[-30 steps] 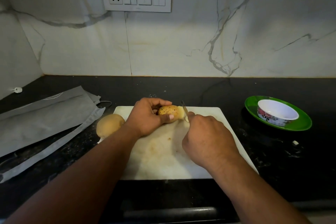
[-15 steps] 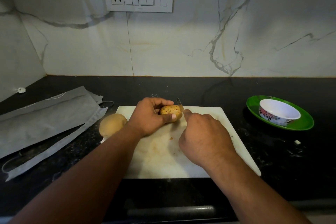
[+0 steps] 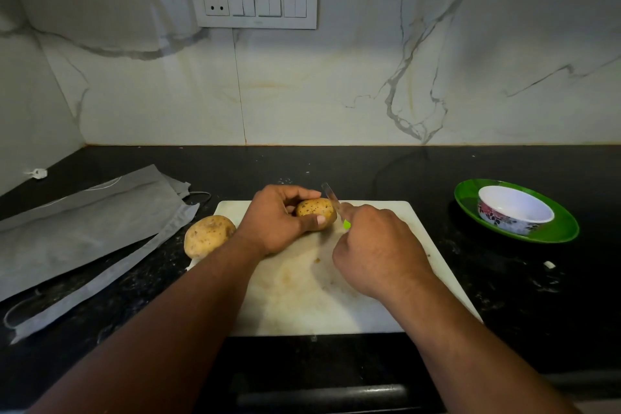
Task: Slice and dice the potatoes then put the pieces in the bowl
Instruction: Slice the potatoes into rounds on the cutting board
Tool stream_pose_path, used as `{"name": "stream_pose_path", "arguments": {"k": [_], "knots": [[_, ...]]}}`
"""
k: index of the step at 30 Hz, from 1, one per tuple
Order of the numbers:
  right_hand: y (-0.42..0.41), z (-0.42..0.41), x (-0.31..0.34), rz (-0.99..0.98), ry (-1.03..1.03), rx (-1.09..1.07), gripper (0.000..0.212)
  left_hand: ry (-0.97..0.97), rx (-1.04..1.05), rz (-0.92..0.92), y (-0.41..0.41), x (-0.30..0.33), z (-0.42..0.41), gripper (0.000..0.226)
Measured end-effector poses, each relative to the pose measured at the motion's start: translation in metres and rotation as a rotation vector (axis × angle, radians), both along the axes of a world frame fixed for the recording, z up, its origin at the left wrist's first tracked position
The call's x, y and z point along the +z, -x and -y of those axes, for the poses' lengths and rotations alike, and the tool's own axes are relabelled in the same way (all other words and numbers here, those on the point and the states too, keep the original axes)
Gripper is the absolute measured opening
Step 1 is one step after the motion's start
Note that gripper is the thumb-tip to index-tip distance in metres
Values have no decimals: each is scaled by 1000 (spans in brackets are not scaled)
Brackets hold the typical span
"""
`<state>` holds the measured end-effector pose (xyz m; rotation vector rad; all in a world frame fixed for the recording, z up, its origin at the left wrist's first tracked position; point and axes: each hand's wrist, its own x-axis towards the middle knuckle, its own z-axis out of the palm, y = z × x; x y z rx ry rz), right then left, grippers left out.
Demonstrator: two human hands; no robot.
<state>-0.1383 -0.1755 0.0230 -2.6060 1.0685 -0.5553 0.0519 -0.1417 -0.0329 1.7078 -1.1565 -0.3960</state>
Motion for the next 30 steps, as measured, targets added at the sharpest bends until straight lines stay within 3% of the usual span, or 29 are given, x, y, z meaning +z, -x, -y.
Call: {"name": "stream_pose_path", "arguments": {"k": [7,17,30], "knots": [[-8,5,-1,51,-76,-11,45,6,-4,-14,1,1,-1,47],[0,2,-6,7,25,-19,52,-7,10,-8,2,1,-1,47],[13,-6,-20,30,-34,-51,57,0,2,-84,3,3,-2,44]]}}
